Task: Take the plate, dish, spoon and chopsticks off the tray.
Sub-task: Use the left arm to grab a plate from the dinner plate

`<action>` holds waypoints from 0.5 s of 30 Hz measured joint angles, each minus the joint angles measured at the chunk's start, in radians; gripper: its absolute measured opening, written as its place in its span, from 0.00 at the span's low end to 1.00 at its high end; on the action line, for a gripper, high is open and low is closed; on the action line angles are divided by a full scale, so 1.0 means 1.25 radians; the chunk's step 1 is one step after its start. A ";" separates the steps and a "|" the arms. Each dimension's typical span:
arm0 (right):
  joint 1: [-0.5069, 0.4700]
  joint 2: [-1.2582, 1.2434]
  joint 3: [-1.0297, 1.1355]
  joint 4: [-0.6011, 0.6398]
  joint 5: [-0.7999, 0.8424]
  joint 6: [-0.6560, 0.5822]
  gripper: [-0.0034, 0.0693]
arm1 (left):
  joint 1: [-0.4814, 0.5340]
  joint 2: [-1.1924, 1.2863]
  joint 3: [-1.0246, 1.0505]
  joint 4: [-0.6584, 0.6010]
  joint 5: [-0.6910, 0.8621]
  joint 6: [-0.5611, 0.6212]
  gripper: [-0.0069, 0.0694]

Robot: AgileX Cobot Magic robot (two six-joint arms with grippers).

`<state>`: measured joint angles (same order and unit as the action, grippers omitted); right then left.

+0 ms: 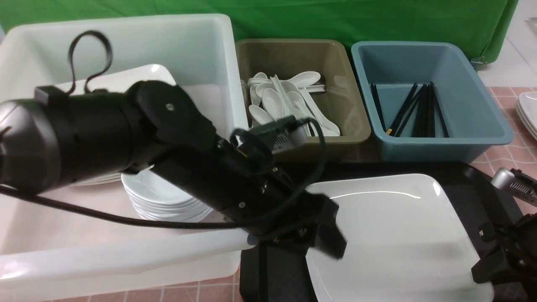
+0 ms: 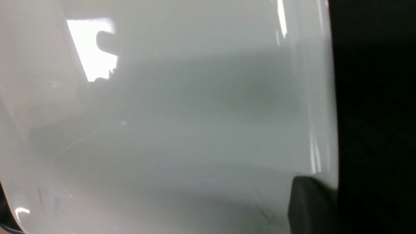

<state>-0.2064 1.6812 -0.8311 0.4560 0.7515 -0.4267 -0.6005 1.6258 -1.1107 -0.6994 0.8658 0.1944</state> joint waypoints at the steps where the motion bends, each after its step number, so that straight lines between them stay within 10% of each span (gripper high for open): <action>1: 0.000 0.000 0.000 0.001 0.000 0.000 0.21 | -0.002 -0.006 -0.009 0.054 0.020 -0.036 0.60; 15: 0.000 0.000 0.000 -0.001 -0.002 0.001 0.21 | -0.036 0.034 -0.024 0.139 -0.071 -0.166 0.08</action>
<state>-0.2064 1.6812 -0.8311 0.4552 0.7495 -0.4258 -0.6454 1.6677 -1.1401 -0.5262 0.7768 -0.0132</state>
